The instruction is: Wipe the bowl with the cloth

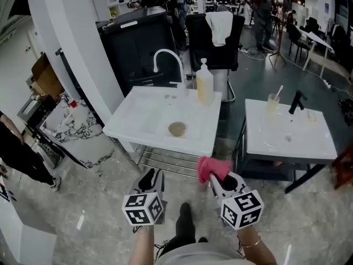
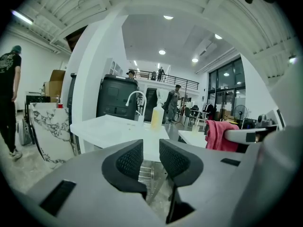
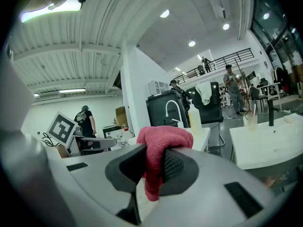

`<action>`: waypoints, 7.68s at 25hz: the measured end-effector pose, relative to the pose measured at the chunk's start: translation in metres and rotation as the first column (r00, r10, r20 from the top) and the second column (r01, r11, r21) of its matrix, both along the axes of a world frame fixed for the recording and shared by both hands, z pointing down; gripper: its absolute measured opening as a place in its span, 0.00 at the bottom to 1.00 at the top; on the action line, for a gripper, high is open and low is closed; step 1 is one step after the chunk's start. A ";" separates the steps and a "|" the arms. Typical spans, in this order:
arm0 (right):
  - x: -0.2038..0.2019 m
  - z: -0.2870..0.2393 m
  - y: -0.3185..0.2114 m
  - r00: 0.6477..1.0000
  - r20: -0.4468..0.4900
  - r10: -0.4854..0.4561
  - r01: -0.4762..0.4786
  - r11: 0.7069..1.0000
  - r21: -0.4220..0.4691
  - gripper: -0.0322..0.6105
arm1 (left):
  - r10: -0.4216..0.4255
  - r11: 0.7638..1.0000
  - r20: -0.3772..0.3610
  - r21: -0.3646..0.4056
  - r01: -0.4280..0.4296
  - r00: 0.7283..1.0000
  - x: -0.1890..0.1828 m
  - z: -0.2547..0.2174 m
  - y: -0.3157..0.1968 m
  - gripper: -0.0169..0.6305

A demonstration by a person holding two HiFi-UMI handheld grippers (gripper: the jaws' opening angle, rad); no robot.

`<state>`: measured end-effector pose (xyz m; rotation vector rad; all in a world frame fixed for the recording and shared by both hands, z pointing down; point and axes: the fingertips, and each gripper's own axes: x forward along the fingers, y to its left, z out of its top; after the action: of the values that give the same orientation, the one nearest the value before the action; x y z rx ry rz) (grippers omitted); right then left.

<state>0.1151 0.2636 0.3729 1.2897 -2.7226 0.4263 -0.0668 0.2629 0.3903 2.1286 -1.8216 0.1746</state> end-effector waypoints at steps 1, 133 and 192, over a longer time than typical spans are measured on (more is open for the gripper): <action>-0.003 0.001 -0.011 1.000 -0.001 0.002 -0.002 1.000 0.001 0.14 | 0.000 1.000 -0.002 0.000 0.000 1.000 -0.004 0.002 -0.012 0.18; -0.148 0.076 -0.500 0.998 0.031 -0.053 0.057 0.984 -0.171 0.14 | 0.098 0.836 0.041 -0.546 -0.060 0.994 -0.106 0.184 -0.534 0.07; -0.183 0.009 -0.446 0.912 -0.398 0.095 0.003 0.971 0.239 0.14 | 0.056 0.971 0.091 -0.236 -0.033 0.994 -0.100 0.026 -0.444 0.07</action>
<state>-0.0681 -0.1821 0.3815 1.3192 -2.4401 -0.1605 -0.1664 -0.1814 0.4158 2.0270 -1.7102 0.4879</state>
